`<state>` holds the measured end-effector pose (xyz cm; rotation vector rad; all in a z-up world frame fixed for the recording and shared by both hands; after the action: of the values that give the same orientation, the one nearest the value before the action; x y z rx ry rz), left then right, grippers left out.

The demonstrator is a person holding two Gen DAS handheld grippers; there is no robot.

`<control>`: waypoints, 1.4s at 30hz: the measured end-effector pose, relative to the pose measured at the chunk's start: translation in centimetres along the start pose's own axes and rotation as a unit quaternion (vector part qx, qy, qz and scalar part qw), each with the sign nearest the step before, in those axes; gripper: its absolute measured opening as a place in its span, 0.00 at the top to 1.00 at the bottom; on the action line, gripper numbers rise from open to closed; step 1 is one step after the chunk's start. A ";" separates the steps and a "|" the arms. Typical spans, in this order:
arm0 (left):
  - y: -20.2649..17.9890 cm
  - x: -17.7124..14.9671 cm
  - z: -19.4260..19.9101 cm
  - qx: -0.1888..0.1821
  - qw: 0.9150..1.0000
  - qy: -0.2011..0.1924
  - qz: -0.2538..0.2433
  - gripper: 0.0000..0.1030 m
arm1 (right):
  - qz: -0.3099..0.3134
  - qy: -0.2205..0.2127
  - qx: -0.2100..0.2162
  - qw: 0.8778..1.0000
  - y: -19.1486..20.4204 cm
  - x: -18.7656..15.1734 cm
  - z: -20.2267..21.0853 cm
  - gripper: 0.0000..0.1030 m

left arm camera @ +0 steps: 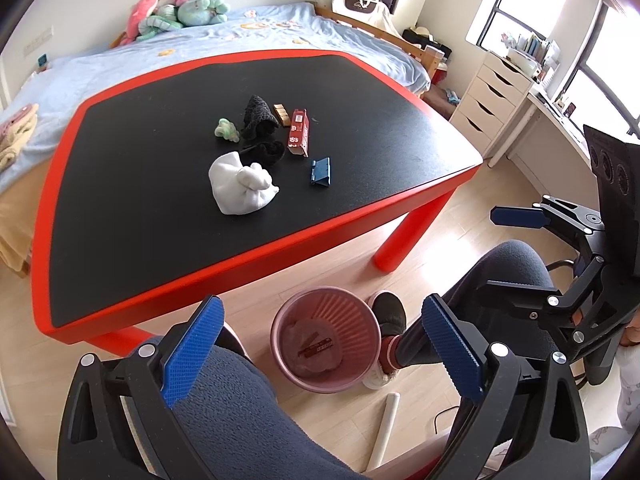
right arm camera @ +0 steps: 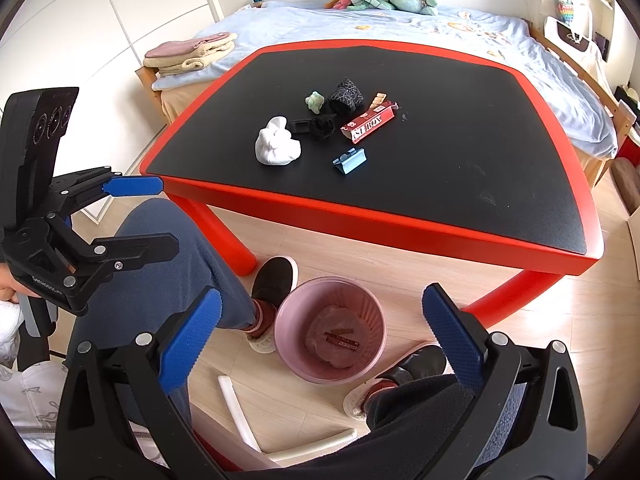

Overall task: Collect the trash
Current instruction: 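Grasp the white sock with the left tool while the right tool grasps the blue block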

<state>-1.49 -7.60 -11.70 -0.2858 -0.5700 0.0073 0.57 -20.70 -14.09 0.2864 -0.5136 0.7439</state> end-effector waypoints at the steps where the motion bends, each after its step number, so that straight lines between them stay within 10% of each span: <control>1: 0.0 0.0 0.0 0.001 1.000 0.000 0.001 0.07 | 0.001 0.000 0.000 1.000 0.0 0.1 0.0 0.04; 22: 3.5 4.7 -1.2 0.010 1.000 -0.005 0.005 0.07 | 0.063 -0.030 0.008 0.998 -1.0 6.2 -0.6 0.04; 42: 7.7 7.6 -8.0 0.005 0.999 0.047 0.010 0.07 | 0.153 0.025 0.046 0.987 -1.7 10.0 -10.0 0.04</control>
<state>9.78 -1.67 -16.14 -0.2800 -0.4733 0.0166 11.42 -12.00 -17.25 0.2774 -0.4826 1.0722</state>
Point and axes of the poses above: each gripper's, at about its wrist camera, not at the fingertips, and z roughly against the way its jaws point, y to its left, x to its top, the point moved 8 cm from there along -z, roughly the way its jaws point, and after that the axes turned 5 degrees about -x, right-handed, at the moved point
